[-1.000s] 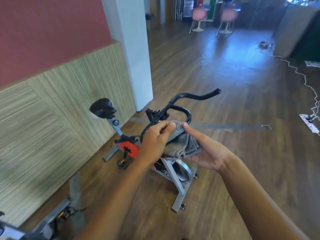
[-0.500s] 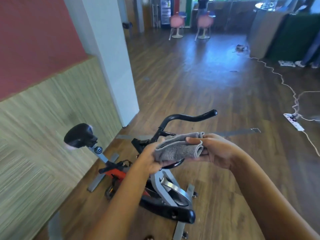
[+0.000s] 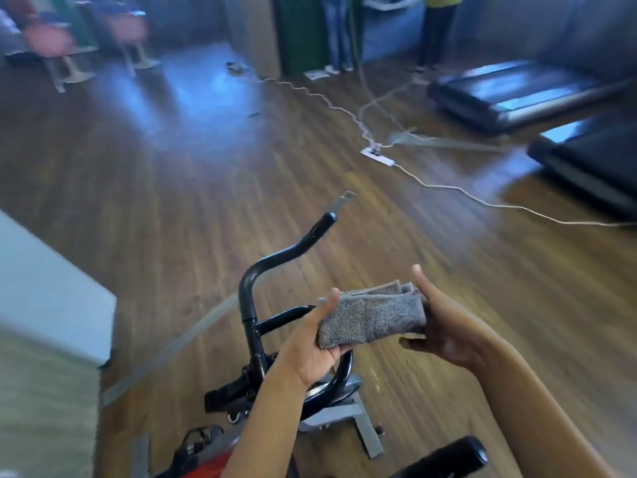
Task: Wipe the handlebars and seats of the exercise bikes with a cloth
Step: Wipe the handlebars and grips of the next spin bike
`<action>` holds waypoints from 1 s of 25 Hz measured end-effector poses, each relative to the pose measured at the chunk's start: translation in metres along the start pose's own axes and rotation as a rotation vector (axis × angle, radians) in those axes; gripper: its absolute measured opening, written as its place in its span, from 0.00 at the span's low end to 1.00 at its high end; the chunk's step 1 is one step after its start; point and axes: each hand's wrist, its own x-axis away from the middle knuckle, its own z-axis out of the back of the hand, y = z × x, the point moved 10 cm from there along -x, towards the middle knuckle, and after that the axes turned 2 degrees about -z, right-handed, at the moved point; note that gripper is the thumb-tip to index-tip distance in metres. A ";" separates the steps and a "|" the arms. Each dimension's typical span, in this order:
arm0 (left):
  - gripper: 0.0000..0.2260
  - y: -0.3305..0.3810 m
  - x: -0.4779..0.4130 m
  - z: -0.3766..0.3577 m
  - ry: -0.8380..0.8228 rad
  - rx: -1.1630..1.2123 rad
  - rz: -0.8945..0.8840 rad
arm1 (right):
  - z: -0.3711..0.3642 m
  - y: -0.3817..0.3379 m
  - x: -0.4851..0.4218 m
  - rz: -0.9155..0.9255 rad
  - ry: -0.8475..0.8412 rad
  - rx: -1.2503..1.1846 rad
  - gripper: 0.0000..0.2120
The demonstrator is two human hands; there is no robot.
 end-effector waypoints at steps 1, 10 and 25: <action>0.19 -0.003 -0.005 -0.007 -0.023 -0.055 0.023 | 0.004 0.010 0.006 0.017 -0.046 -0.163 0.33; 0.14 -0.096 -0.005 -0.089 -0.236 -0.300 0.245 | 0.103 0.079 0.100 0.393 0.430 -0.541 0.24; 0.16 -0.163 0.101 -0.137 -0.545 -0.489 0.384 | 0.052 0.191 0.192 0.490 0.128 -1.140 0.26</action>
